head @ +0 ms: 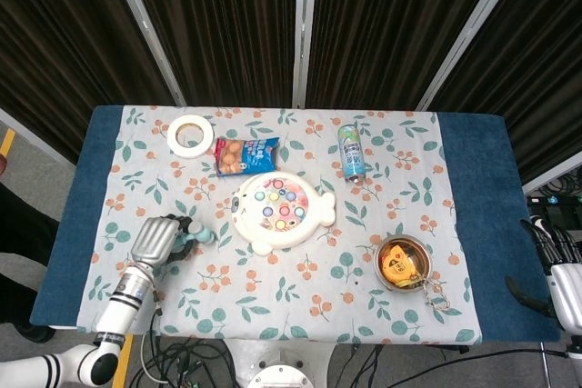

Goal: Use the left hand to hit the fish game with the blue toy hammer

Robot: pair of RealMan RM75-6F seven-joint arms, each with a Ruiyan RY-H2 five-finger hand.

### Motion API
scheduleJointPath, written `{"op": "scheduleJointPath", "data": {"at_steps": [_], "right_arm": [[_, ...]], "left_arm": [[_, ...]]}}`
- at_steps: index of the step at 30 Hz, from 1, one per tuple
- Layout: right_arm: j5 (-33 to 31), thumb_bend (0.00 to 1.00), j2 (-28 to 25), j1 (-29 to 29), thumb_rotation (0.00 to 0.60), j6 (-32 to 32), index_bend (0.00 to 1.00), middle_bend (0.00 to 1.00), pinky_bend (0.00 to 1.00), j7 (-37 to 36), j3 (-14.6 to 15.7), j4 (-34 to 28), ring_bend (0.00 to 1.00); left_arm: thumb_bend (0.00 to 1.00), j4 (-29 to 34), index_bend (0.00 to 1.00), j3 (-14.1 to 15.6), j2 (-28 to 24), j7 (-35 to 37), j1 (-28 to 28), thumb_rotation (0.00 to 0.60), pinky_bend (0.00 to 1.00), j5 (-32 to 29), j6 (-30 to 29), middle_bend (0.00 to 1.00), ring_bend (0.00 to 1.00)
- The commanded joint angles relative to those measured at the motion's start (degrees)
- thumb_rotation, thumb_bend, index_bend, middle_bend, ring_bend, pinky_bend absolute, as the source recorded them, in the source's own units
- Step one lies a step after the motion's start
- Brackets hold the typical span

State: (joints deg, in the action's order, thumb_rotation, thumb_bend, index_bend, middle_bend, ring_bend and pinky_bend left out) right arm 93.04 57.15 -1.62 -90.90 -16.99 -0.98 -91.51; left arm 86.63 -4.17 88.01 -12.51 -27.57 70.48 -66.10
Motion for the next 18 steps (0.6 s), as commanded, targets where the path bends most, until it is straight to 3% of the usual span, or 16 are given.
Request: {"op": "scheduleJointPath", "data": {"at_steps": [1, 6, 11, 18], "right_arm": [[0.17, 0.19, -0.15, -0.03, 0.600, -0.06, 0.00, 0.14, 0.00, 0.36, -0.02, -0.30, 0.00], [0.39, 0.19, -0.38, -0.04, 0.600, -0.15, 0.00, 0.14, 0.00, 1.21, -0.05, -1.09, 0.00], [0.15, 0.19, -0.45, 0.08, 0.600, 0.05, 0.00, 0.14, 0.00, 1.72, 0.02, -1.54, 0.00], [-0.37, 0.19, -0.50, 0.30, 0.600, 0.24, 0.00, 0.14, 0.00, 1.94, 0.05, -1.68, 0.00]], "left_arm": [[0.55, -4.08, 0.57, -1.01, -1.35, 8.26, -0.80, 0.600, 0.62, 7.50, -2.00, 0.64, 0.48], [0.58, -7.08, 0.61, -3.35, -2.13, 13.86, -4.03, 0.600, 0.69, 14.09, -3.87, 0.70, 0.53], [0.58, -7.71, 0.61, -5.35, -3.05, 15.20, -9.50, 0.600, 0.71, 16.96, 0.11, 0.71, 0.54], [0.59, -10.61, 0.62, -7.13, -1.31, 12.23, -16.30, 0.600, 0.72, 16.36, 7.55, 0.72, 0.55]]}}
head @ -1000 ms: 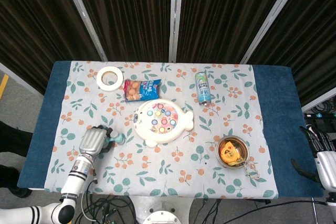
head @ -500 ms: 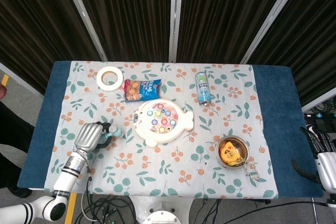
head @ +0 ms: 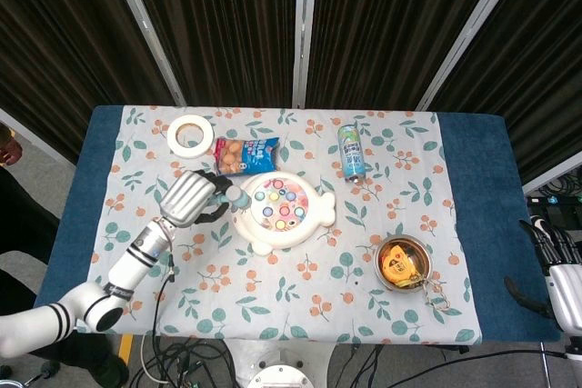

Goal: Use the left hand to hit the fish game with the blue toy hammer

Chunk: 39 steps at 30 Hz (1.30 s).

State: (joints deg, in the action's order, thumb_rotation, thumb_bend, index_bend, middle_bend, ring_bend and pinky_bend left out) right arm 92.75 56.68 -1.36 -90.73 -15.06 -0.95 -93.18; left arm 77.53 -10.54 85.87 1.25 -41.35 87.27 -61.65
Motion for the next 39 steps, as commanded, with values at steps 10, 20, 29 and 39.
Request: {"op": "scheduleJointPath", "data": {"at_steps": [10, 20, 29, 39], "right_arm": [[-0.55, 0.19, 0.21, 0.14, 0.600, 0.45, 0.00, 0.14, 0.00, -0.35, 0.00, 0.40, 0.00], [-0.79, 0.19, 0.28, 0.42, 0.600, 0.44, 0.00, 0.14, 0.00, -1.09, 0.06, 1.05, 0.00], [-0.82, 0.19, 0.49, 0.63, 0.600, 0.25, 0.00, 0.14, 0.00, -1.54, 0.04, 1.49, 0.00], [-1.18, 0.19, 0.59, 0.66, 0.600, 0.55, 0.00, 0.14, 0.00, -2.00, -0.02, 2.06, 0.00]], "left_arm": [[0.59, -3.68, 0.62, -0.40, 3.98, -8.65, -7.09, 0.600, 0.72, -4.42, 10.13, 0.72, 0.55], [0.59, -3.80, 0.62, 0.61, 6.46, -14.50, -8.28, 0.600, 0.72, -5.83, 10.13, 0.72, 0.55], [0.59, -2.74, 0.62, -0.11, 6.16, -15.27, -8.77, 0.600, 0.72, -7.59, 9.66, 0.72, 0.55], [0.59, -1.76, 0.62, -2.04, 6.49, -17.86, -12.49, 0.600, 0.72, -12.08, 14.52, 0.72, 0.55]]}}
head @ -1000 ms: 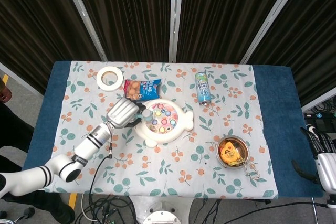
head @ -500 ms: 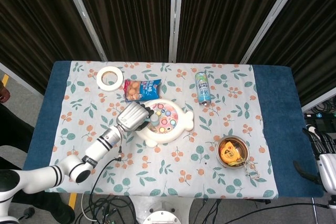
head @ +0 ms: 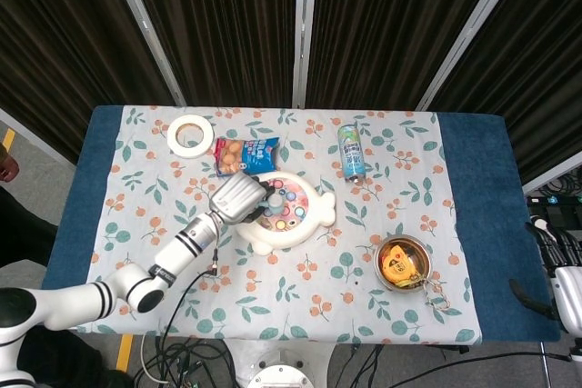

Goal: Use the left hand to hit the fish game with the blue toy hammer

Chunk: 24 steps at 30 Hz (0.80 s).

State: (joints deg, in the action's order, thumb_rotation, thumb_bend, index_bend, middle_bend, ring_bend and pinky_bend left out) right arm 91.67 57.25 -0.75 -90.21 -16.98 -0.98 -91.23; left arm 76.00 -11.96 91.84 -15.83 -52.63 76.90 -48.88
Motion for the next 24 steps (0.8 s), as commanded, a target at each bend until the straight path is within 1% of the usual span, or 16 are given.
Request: {"op": "scheduleJointPath", "data": {"at_steps": [1, 5, 9, 18, 24], "right_arm": [[-0.17, 0.19, 0.03, 0.07, 0.600, 0.07, 0.00, 0.14, 0.00, -0.18, -0.01, 0.18, 0.00], [-0.41, 0.19, 0.08, 0.12, 0.600, 0.21, 0.00, 0.14, 0.00, -0.52, -0.02, 0.51, 0.00], [-0.54, 0.19, 0.23, 0.11, 0.600, 0.36, 0.00, 0.14, 0.00, -1.04, -0.06, 0.95, 0.00], [-0.61, 0.19, 0.44, 0.37, 0.600, -0.02, 0.00, 0.14, 0.00, -2.01, -0.14, 1.85, 0.00], [-0.66, 0.19, 0.52, 0.72, 0.600, -0.39, 0.00, 0.14, 0.00, -2.53, -0.10, 2.36, 0.00]], "left_arm": [[0.59, -0.48, 0.62, -0.85, 0.80, -1.10, -1.74, 0.600, 0.72, -2.45, 2.42, 0.72, 0.55], [0.59, -1.13, 0.62, -1.17, 1.57, -2.17, -2.95, 0.600, 0.72, -4.17, 3.59, 0.72, 0.55], [0.59, -1.55, 0.62, -0.75, 1.87, -3.89, -3.79, 0.600, 0.72, -5.77, 4.64, 0.72, 0.55], [0.59, 0.35, 0.62, 0.05, 1.06, -7.51, -4.57, 0.600, 0.72, -7.62, 4.31, 0.72, 0.55], [0.59, 1.79, 0.62, -1.51, 1.01, -7.76, -5.55, 0.600, 0.72, -8.08, 2.48, 0.72, 0.55]]}}
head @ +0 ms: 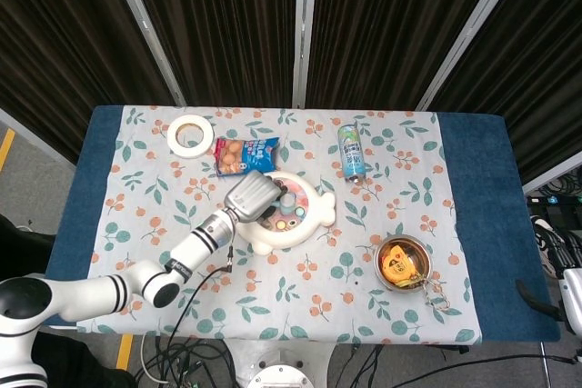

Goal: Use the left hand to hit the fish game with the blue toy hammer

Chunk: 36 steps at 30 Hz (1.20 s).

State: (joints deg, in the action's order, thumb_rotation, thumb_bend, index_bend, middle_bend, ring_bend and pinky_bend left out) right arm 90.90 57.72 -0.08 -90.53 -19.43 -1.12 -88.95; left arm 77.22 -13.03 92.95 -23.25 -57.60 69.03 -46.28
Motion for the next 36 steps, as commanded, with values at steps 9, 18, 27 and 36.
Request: {"op": "scheduleJointPath", "data": {"at_steps": [9, 18, 27, 36], "right_arm": [[-0.16, 0.19, 0.13, 0.42, 0.600, -0.23, 0.00, 0.14, 0.00, -0.71, 0.09, 0.66, 0.00], [-0.20, 0.19, 0.32, 0.37, 0.600, 0.03, 0.00, 0.14, 0.00, -0.93, 0.02, 0.89, 0.00], [0.03, 0.19, 0.24, 0.50, 0.600, -0.45, 0.00, 0.14, 0.00, -0.87, -0.13, 0.72, 0.00], [0.80, 0.19, 0.14, 0.06, 0.600, -0.27, 0.00, 0.14, 0.00, -0.56, -0.14, 0.40, 0.00]], "left_arm": [[0.59, -0.55, 0.62, -0.46, 1.97, -2.54, -2.70, 0.600, 0.72, -2.97, 0.78, 0.72, 0.55], [0.59, -3.62, 0.62, 1.16, 4.30, -5.32, -3.51, 0.600, 0.72, -5.24, 1.09, 0.72, 0.55], [0.59, 2.59, 0.62, 0.17, -0.17, -2.11, -0.82, 0.600, 0.72, -3.09, -4.49, 0.72, 0.55], [0.59, 6.88, 0.62, 3.42, -7.86, 5.82, 7.51, 0.600, 0.71, -2.12, -9.54, 0.72, 0.55]]}}
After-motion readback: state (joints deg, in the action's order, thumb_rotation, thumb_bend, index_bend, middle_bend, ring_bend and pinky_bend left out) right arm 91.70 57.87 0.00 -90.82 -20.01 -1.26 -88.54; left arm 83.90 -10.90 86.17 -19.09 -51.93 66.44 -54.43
